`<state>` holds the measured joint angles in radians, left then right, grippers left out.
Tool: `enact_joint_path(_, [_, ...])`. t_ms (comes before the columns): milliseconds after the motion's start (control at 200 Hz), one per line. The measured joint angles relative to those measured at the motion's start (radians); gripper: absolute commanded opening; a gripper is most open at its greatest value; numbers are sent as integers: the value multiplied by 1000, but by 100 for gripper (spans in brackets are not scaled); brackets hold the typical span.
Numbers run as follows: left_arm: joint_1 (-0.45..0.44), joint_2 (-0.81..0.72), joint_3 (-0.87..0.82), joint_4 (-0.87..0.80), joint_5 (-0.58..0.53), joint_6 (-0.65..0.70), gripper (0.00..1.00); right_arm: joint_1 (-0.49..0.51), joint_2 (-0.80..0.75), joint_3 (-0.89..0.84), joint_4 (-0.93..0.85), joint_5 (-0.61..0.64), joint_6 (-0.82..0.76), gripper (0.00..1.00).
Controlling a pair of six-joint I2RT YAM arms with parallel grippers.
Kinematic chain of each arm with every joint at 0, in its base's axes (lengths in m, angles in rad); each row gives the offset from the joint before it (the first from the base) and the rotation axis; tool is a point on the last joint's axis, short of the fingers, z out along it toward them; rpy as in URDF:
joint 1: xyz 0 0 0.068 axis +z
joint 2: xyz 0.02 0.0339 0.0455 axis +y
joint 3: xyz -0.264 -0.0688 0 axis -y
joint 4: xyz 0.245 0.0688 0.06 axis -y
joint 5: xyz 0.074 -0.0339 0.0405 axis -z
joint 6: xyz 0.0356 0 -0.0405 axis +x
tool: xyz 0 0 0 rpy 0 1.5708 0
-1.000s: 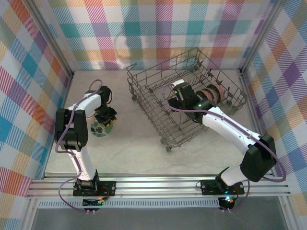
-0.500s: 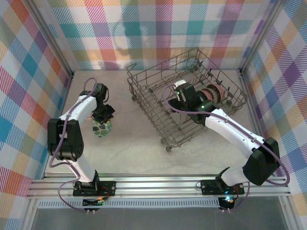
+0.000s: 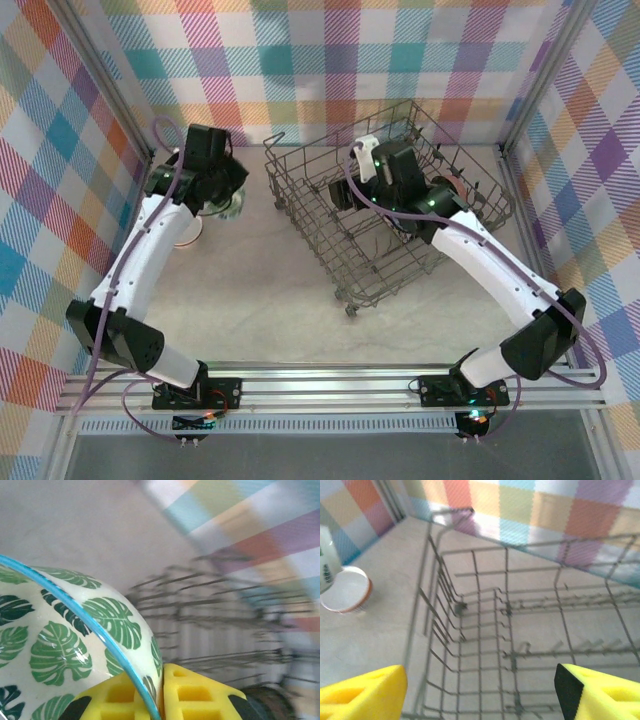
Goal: Load the bowls into the dish rack
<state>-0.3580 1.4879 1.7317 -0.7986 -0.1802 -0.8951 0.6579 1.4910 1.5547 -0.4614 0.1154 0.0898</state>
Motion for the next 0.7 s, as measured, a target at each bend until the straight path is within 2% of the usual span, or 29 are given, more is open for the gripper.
enact_joint_path(150, [-102,-2,75,60,-101,-56,0,26,48,53,39,-93,7,74])
enact_joint_path(285, [-162,18,102,73,-144,-89,0,66,76,64,89,-156,7,72])
enact_joint_path(575, [-217,111,169,76,-151,-112,1,95,119,66,206,-209,15,68])
enact_joint_path(700, [-222,126,179,71,-150,-112,1,95,119,64,263,-202,34,63])
